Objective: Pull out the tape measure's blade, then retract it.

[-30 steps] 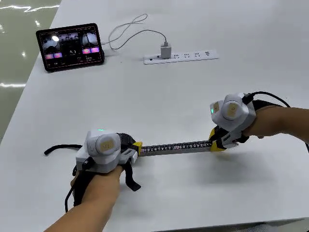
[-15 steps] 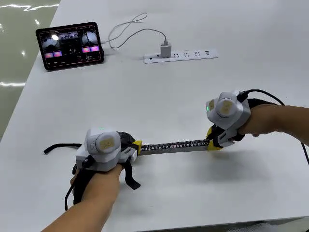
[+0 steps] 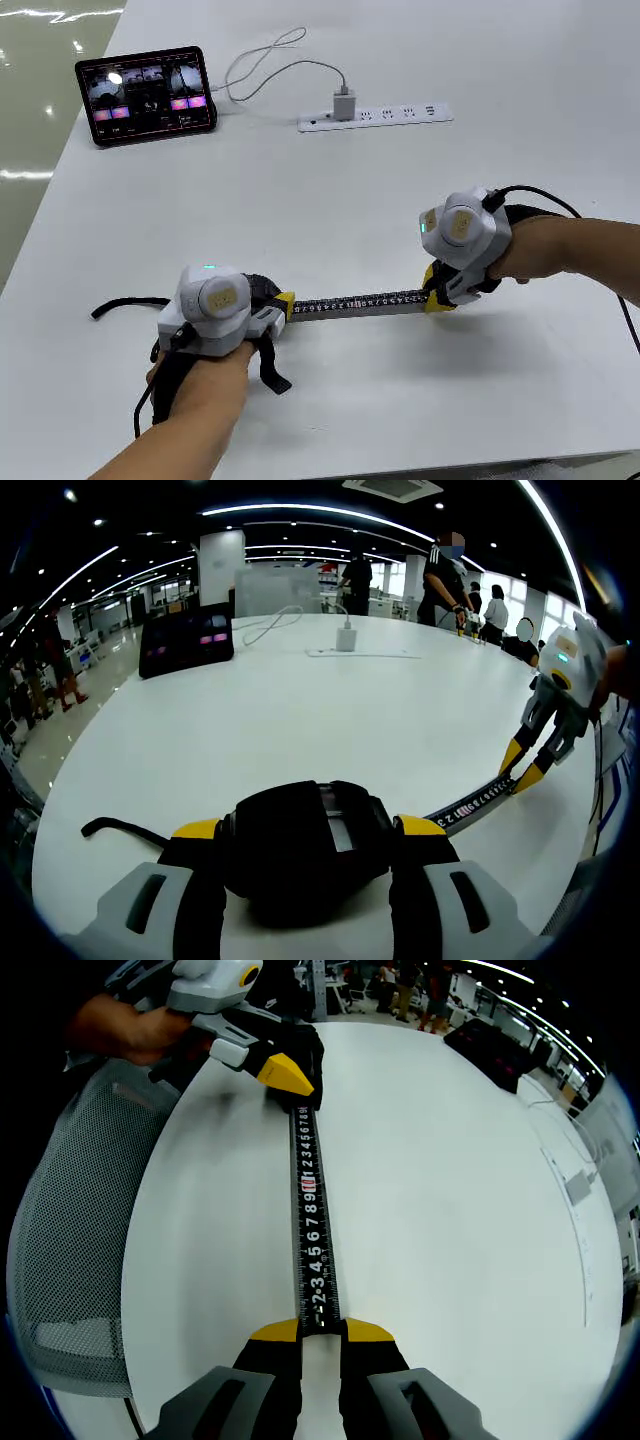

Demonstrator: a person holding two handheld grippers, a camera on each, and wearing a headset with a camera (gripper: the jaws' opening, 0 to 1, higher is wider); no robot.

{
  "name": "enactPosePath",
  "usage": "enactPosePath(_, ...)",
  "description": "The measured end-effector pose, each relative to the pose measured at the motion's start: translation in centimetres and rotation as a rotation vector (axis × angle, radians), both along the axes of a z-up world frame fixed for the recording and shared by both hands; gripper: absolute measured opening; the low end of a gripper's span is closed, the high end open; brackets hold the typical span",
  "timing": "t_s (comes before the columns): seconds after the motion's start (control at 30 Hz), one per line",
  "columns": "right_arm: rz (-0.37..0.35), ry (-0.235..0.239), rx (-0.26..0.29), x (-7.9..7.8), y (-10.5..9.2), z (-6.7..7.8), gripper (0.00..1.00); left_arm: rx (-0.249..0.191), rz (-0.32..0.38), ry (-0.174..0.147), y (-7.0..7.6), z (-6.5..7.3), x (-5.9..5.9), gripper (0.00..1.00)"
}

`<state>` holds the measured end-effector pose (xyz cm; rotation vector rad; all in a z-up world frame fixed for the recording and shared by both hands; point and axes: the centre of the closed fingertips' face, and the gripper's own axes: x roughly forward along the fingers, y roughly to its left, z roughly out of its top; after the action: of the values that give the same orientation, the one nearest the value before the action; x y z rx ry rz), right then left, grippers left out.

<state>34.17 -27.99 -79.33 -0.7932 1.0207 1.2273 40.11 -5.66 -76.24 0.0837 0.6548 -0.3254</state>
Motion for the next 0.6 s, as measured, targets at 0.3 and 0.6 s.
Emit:
enactPosePath(0.3,0.020,-0.015,0.006,0.06,0.43,-0.06,0.09,0.000,-0.001,0.003,0.01,-0.03,0.01,0.62)
enactPosePath(0.6,0.012,-0.014,0.016,0.22,0.98,-0.09,0.09,0.002,0.001,-0.002,0.02,-0.03,0.02,0.62)
